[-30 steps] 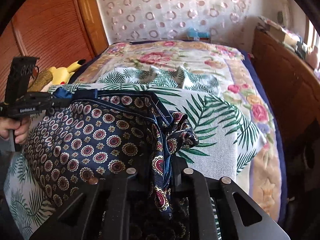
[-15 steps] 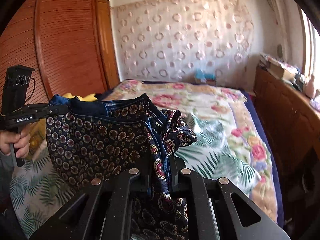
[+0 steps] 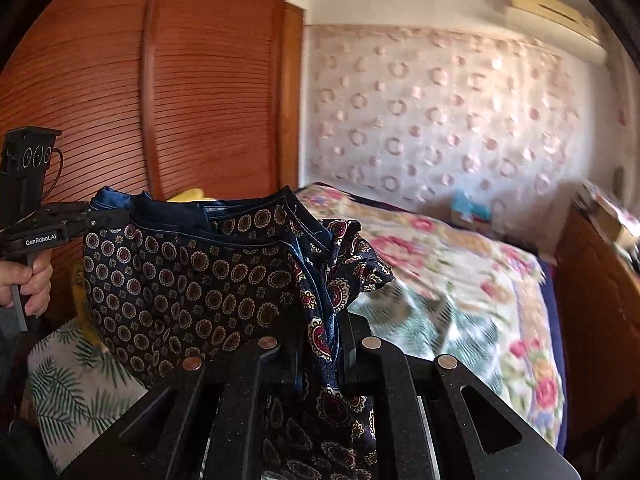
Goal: Fold small clothes
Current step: 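Carry the folded shirt with both tools toward the yellow plush toy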
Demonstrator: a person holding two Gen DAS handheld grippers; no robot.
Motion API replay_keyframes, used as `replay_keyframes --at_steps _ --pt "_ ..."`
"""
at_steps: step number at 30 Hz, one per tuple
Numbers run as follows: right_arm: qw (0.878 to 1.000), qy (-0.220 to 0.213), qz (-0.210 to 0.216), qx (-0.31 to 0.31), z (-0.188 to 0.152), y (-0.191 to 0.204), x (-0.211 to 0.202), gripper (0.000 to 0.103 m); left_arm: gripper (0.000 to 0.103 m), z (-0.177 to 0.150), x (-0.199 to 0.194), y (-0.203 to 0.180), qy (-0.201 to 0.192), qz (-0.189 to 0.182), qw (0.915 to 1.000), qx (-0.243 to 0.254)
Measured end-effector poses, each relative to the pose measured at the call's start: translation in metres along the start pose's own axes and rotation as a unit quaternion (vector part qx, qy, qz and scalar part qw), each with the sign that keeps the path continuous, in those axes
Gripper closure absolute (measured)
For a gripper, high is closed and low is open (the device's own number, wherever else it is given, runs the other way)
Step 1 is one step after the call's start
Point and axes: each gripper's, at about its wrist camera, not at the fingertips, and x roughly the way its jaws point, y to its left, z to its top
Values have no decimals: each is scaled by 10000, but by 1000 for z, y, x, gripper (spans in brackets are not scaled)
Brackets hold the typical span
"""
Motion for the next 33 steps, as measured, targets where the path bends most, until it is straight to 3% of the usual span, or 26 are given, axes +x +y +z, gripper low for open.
replay_keyframes --at_steps 9,15,23,26,28,31,33 --pt "9935 -5 625 -956 51 38 58 93 95 -47 -57 70 -205 703 9956 -591" --pt "9808 262 917 -1701 79 67 136 93 95 -85 -63 112 -72 1113 9882 -1054" --pt "9729 204 1209 -1961 102 98 205 92 95 -121 -62 132 187 1509 9794 -1328" --pt "9732 301 1229 -1919 108 104 228 85 95 -133 -61 133 306 1580 9767 -1416" --pt "9779 324 1039 -1787 114 105 237 66 95 -140 -56 135 400 1626 9745 -1495" --pt "9866 275 963 -1285 120 108 231 48 95 -148 -53 137 468 1676 9720 -1582" --pt "9881 254 962 -1175 115 105 227 46 95 -152 -52 138 505 1724 9709 -1587"
